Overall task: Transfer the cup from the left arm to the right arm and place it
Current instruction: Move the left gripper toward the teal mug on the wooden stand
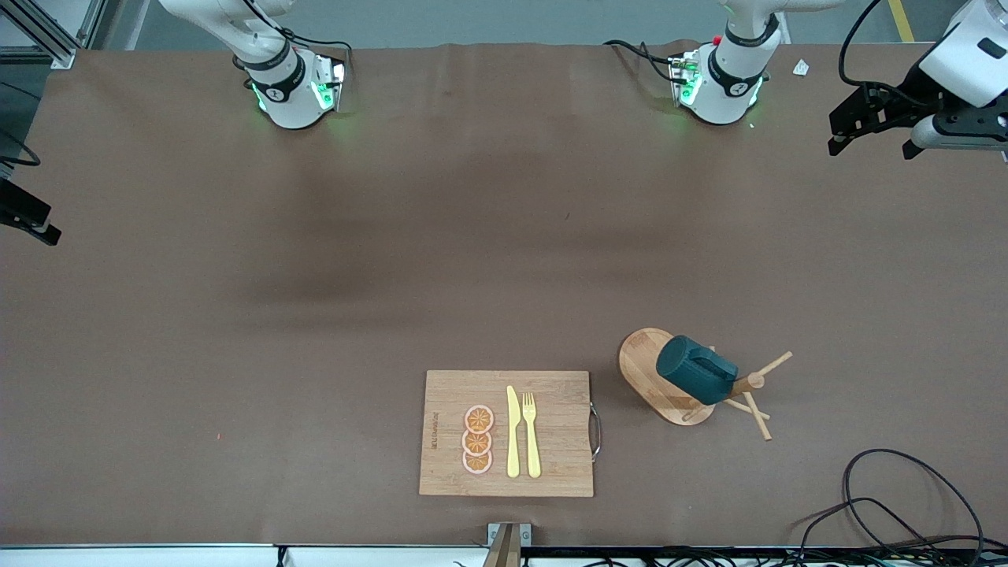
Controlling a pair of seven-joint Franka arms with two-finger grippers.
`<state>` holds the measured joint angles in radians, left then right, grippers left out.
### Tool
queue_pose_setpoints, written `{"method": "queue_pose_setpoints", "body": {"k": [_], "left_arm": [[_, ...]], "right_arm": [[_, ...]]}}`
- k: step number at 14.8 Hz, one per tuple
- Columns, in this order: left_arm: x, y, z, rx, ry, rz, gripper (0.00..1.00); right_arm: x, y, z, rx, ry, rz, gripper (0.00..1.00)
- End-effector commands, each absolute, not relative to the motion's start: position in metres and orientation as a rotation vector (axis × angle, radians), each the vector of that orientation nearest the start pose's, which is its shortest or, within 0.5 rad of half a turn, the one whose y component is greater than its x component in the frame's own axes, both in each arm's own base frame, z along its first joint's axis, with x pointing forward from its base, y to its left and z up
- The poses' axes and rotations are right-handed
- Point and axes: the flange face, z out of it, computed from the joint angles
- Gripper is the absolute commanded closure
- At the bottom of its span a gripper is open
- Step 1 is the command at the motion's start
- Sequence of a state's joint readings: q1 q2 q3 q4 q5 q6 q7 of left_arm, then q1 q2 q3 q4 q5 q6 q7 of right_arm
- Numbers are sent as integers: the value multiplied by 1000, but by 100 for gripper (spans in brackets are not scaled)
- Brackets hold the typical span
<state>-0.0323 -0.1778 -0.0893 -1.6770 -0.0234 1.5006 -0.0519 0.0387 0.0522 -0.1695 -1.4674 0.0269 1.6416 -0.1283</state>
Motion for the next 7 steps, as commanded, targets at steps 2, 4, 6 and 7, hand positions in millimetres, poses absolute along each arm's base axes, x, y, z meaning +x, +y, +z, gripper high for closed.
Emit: {"method": "queue_pose_setpoints", "body": {"k": [2,4,6,7], "left_arm": [[489,-64,673,-3143,126,-15,0],[501,-64,675,-3129,126,-27,0],[517,-66,670,-3119,132,-19,0],[520,-75,665,-3123,111,-12,0]], "right_arm": [[578,-73,655,-3144,22,-202,0],[578,-72,655,-3143,27,-202,0],[578,-72,655,-3143,27,-204,0],[578,-72,655,-3144,27,-202,0]]}}
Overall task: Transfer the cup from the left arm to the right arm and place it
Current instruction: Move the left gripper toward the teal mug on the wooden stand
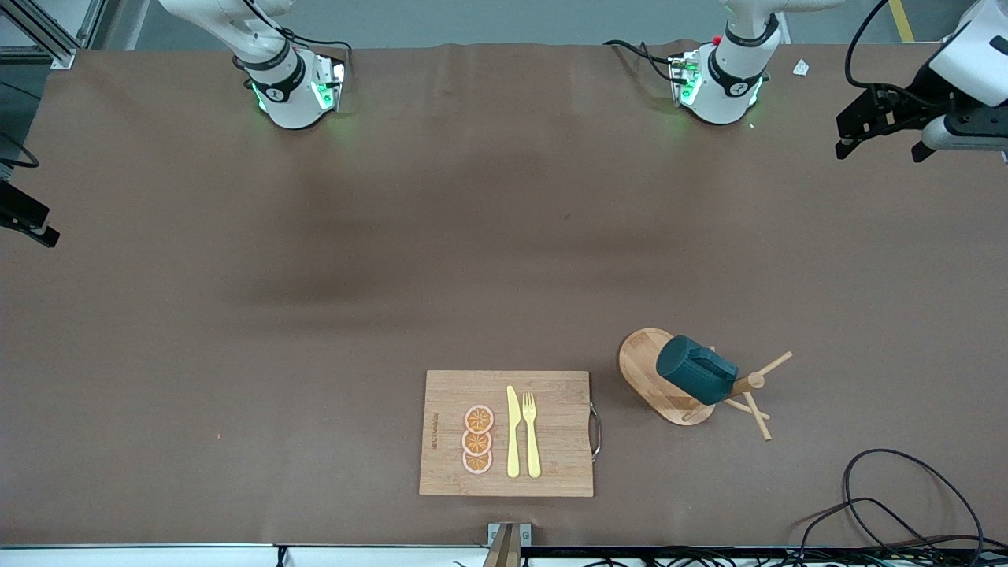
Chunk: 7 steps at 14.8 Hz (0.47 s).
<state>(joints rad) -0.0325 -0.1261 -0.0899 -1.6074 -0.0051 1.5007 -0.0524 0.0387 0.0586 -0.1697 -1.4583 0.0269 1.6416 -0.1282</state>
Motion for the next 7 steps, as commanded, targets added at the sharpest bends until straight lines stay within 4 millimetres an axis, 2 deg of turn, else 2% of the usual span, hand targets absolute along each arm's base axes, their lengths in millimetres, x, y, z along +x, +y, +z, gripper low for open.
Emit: {"method": "queue_pose_setpoints", "body": {"k": [1,3,5,6,7], "left_arm": [[525,-82,657,-3120,65,6,0],[535,-96,639,-3128,-160,53,0],[557,-101,626,-3110,-378,75,0],[562,-115,618,-3107,-415,87,0],[571,-118,610,-3109,-462,69,0]], "right_arm": [[578,-71,655,-3144,25,-202,0],[578,-71,655,-3144,25,-202,0],[578,-71,655,-3144,25,-202,0],[578,-71,655,-3144,25,-202,0],[579,-71,655,-3144,25,-204,0]]}}
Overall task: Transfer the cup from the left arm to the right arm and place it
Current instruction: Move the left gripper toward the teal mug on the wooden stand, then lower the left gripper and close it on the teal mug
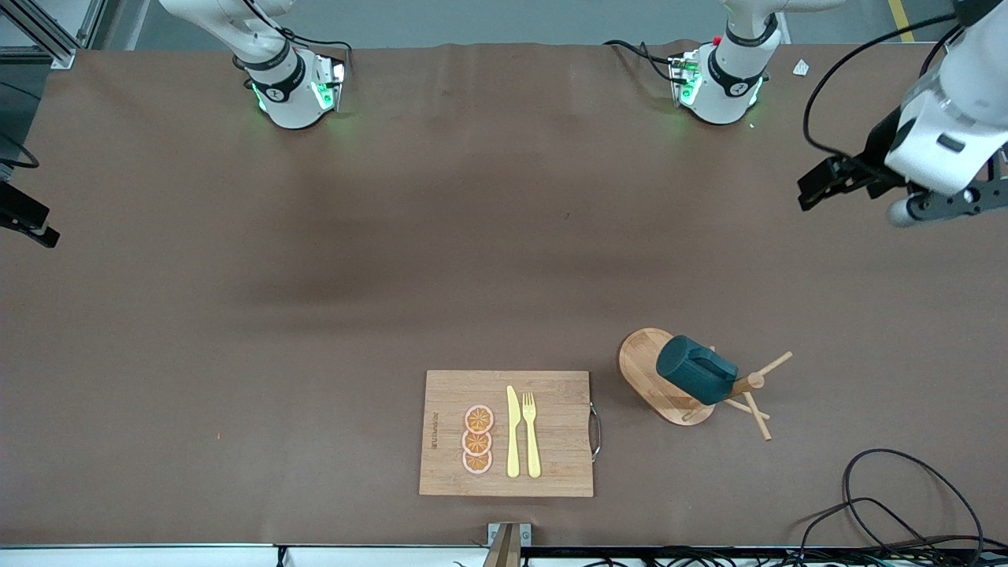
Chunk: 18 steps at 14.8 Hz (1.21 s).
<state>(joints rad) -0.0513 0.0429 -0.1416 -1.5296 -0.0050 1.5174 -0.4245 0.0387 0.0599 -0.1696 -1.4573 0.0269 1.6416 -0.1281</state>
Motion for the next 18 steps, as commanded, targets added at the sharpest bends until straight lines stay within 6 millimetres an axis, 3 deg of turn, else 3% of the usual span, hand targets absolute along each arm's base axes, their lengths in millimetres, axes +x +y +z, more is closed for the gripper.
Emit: {"method": "queue_pose_setpoints", "body": {"k": [1,4,7,11,18], "left_arm": [[579,-119,608,-3121,-508,11,0],[607,-125,571,-3149,-700,28,0],[641,-129,520,-3138,-1071,64,0],[673,-144,462,-3080,-1423,95,0],[689,-167,426,-3025,-1718,154,0]], "right_arm": [[579,-71,655,-3144,25,-206,0],[579,-71,655,-3144,22,-207,0],[579,-72,655,-3146,18,-204,0],[579,-73,655,-3145,10,-204,0],[578,-73,655,-3144,10,-202,0]]}}
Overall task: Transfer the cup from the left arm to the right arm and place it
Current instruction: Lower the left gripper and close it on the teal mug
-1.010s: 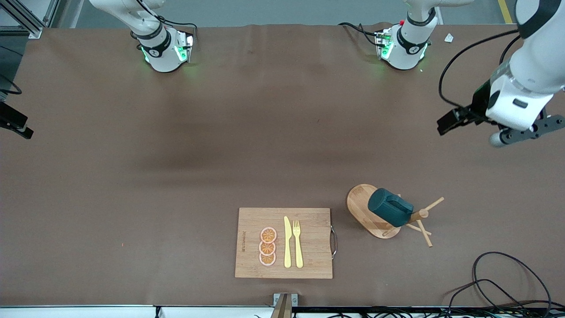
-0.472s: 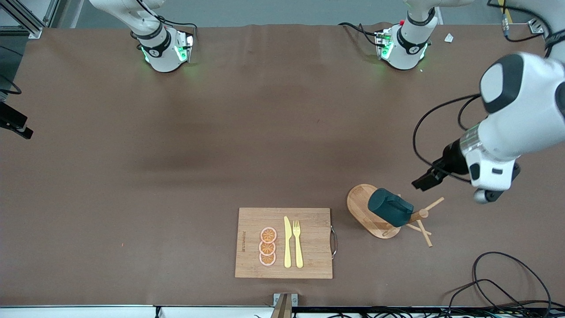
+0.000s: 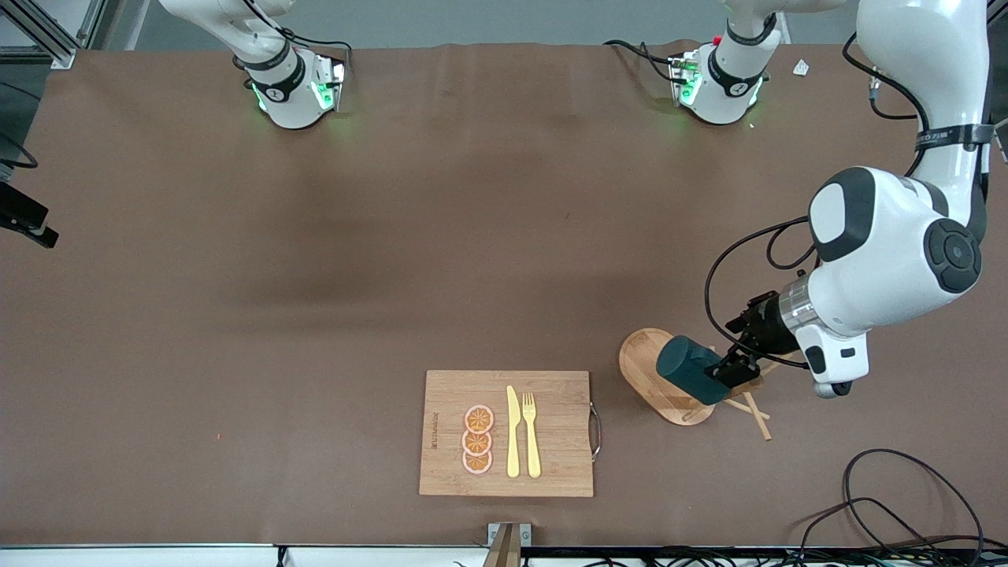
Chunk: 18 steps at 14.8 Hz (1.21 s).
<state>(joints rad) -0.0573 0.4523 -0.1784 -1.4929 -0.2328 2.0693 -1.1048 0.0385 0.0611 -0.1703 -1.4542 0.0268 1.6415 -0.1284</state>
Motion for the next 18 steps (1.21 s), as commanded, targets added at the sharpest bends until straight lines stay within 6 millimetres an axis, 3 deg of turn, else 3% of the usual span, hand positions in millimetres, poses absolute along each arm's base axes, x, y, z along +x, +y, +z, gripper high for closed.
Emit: {"method": "queue_pose_setpoints", "body": {"k": [1,4,12,14,18], "left_arm": [[690,-170,418,-3014,-1735,162,0],[692,-176,403,-2994,-1758,189,0],[694,-177,384,-2961,-1836,289,6],[694,-176,383,-2946,-1857,295,14],[693,-179,384,-2945,-1861,298,45]], "right_arm": [[579,-73,655,-3142,15,-204,0],[579,-73,655,-3137,17,-203,0],[578,-74,655,-3141,10,-200,0],[578,-74,655,-3141,10,-200,0],[578,-73,655,-3140,13,-198,0]]}}
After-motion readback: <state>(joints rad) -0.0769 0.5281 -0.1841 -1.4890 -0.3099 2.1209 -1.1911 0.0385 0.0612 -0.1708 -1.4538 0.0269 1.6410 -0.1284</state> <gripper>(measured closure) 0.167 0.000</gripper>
